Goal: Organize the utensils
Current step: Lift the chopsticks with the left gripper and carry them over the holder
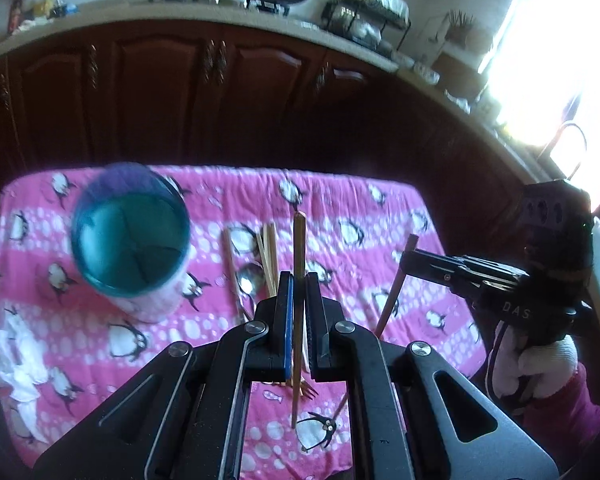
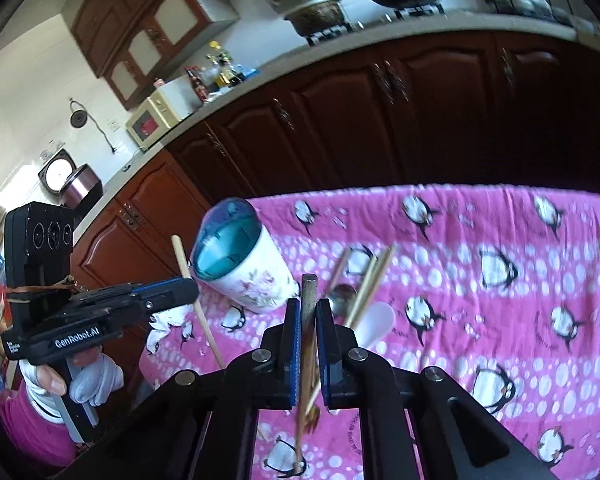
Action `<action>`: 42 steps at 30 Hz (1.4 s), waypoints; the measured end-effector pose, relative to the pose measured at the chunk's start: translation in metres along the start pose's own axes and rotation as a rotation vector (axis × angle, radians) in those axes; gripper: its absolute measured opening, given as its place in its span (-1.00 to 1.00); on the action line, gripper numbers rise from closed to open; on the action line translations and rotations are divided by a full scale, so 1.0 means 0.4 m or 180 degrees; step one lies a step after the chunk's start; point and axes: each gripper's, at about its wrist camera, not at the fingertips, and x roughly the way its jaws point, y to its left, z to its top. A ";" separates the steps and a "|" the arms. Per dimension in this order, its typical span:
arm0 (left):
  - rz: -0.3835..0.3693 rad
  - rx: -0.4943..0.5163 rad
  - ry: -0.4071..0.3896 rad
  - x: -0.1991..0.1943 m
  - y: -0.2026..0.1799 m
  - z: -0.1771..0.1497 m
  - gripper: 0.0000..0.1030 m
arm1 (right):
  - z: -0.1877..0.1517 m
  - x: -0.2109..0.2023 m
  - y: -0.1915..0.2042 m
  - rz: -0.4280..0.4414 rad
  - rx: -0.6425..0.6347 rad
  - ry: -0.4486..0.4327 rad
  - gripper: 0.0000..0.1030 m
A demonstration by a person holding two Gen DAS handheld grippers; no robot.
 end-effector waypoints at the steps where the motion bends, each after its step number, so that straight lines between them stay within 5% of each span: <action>1: -0.0008 -0.0008 -0.0049 -0.019 0.003 0.007 -0.92 | 0.009 -0.009 0.013 0.0008 -0.0043 -0.0021 -0.87; 9: 0.0071 -0.0157 -0.0492 -0.184 0.058 0.087 -0.92 | 0.099 -0.037 0.112 0.0022 -0.0359 -0.0216 -0.87; 19: 0.0690 -0.0244 -0.1113 -0.300 0.159 0.240 -0.92 | 0.288 -0.062 0.260 0.0051 -0.0719 -0.0633 -0.87; 30: 0.1199 -0.0341 -0.1004 -0.137 0.288 0.261 -0.92 | 0.379 0.130 0.338 -0.0158 -0.0903 -0.0634 -0.87; 42: 0.1240 -0.0419 -0.0618 0.012 0.349 0.206 -0.92 | 0.361 0.347 0.276 -0.0074 -0.0715 -0.0140 -0.87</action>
